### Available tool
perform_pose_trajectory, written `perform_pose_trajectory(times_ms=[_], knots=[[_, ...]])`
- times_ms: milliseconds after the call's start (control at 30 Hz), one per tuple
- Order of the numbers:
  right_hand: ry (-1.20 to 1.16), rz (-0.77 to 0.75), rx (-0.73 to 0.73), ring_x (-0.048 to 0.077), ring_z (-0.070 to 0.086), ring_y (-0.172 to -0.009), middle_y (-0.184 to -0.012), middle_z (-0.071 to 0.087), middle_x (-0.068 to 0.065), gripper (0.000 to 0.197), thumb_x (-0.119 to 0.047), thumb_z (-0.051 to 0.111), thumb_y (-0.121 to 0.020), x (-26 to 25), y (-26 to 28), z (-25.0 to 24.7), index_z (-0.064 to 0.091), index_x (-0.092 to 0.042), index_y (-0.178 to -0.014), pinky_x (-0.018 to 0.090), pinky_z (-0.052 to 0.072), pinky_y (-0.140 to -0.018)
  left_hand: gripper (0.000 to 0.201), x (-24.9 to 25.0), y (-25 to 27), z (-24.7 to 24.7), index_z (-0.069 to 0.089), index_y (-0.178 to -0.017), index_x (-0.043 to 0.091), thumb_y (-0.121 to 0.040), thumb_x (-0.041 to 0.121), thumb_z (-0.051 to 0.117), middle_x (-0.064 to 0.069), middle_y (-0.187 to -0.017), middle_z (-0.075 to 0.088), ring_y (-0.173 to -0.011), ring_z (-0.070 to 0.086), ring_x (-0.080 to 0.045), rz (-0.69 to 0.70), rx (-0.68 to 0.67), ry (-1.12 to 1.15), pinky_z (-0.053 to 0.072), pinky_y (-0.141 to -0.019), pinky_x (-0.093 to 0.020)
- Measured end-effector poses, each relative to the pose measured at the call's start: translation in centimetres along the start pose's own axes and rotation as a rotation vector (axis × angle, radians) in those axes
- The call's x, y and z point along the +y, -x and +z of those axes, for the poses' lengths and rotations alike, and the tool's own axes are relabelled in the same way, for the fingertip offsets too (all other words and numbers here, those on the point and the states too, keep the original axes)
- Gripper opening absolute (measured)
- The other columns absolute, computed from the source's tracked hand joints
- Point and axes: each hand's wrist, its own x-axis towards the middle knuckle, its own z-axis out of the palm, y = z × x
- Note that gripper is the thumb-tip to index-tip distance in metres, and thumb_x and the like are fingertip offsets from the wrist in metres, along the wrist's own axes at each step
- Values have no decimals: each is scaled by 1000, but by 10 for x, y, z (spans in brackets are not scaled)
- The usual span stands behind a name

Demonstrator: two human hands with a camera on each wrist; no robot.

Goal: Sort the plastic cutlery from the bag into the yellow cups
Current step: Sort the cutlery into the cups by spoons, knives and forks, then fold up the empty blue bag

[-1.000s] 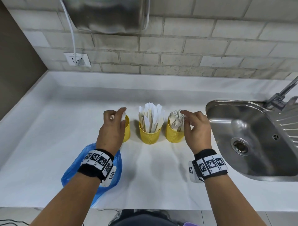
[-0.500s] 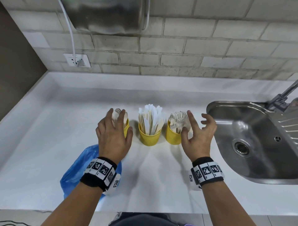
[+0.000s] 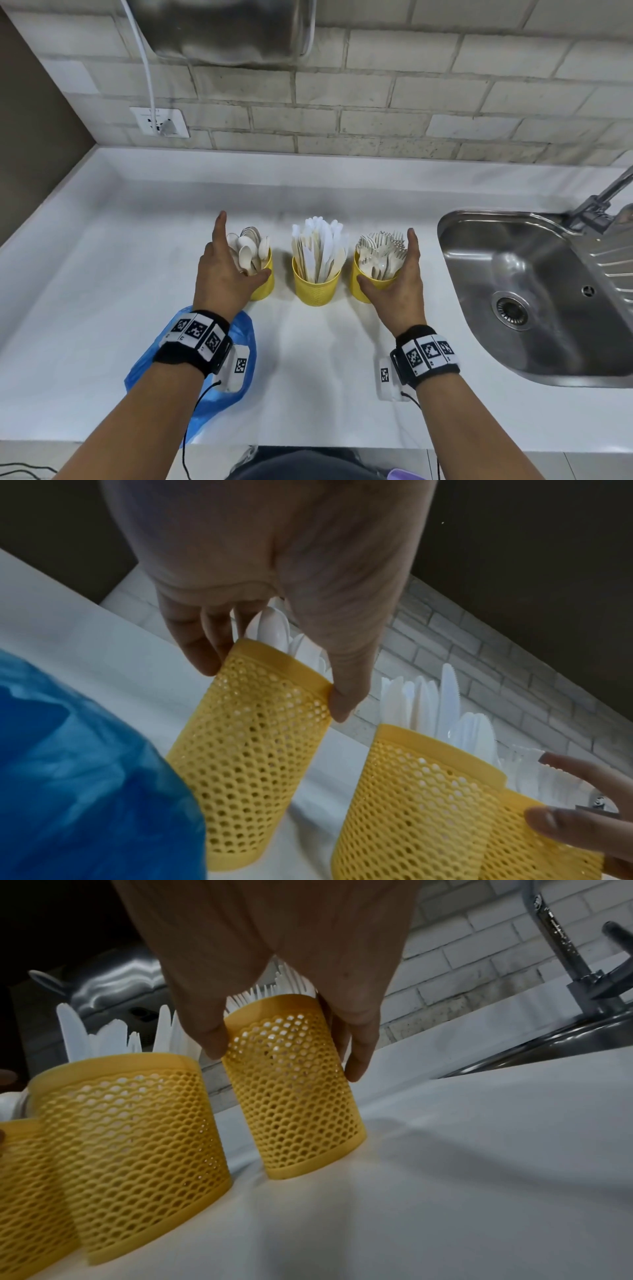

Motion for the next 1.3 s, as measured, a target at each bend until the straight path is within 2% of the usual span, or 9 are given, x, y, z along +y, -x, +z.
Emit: perform_pose_trajectory(times_ms=[233,433,600,667,733,833,933,1100,1300], knots=[[2,18,31,12,37,-146,-158,37,-5,118,-24,91,-74,-4,8,0,13,-30,-162,20,29,-109,127,-3,5,-5,8,-158,45,-66,26,94,-8,-140,52,-127,51,-28,-2,-44,53,44,-105,-46],[100,-77,24,19,28,-151,-161,32,4,111,-29,87,-76,-9,9,-9,18,-25,-162,37,26,-123,115,10,12,-37,9,-157,46,-73,44,89,-4,-146,45,-134,45,-20,-7,-14,121,43,-109,-46],[130,-213,212,24,26,-145,-158,32,6,61,-29,67,-82,-38,29,-16,53,-22,-141,28,23,-116,68,0,20,-85,44,-146,36,-87,39,77,1,-129,56,-114,56,-15,36,18,0,47,-97,-33],[130,-287,255,20,33,-131,-146,43,7,39,-19,64,-84,-55,38,-13,65,-19,-123,14,23,-109,56,-14,26,-99,53,-138,32,-87,38,77,2,-121,61,-101,61,-15,12,-82,-146,47,-87,-31],[121,-385,264,22,42,-116,-126,50,8,23,-12,61,-85,-71,50,-5,70,-15,-106,12,28,-100,59,-34,35,-108,55,-136,32,-83,40,80,3,-118,60,-94,61,-13,-35,-232,-290,46,-82,-30],[96,-503,166,26,50,-105,-107,54,6,15,-7,62,-85,-86,72,17,73,-12,-93,29,39,-95,75,-63,48,-112,48,-143,31,-79,45,82,-1,-126,57,-105,59,-19,-86,-405,-475,48,-88,-34],[74,-530,-54,22,53,-107,-105,53,3,12,-10,63,-87,-89,97,50,72,-12,-95,40,44,-100,76,-80,57,-108,44,-146,30,-80,42,80,0,-128,58,-113,59,-19,-123,-436,-532,43,-85,-31],[176,-532,-446,21,51,-113,-116,49,1,28,-22,64,-89,-87,133,99,66,-16,-117,39,47,-98,50,-98,65,-95,54,-136,34,-89,39,68,9,-96,68,-91,64,-19,-161,-406,-573,48,-76,-30],[306,-430,-665,24,43,-130,-140,39,1,57,-35,62,-90,-81,155,135,47,-21,-143,45,43,-109,18,-93,72,-93,69,-102,31,-91,25,56,1,-94,69,-86,64,-24,-137,-472,-534,52,-75,-33]])
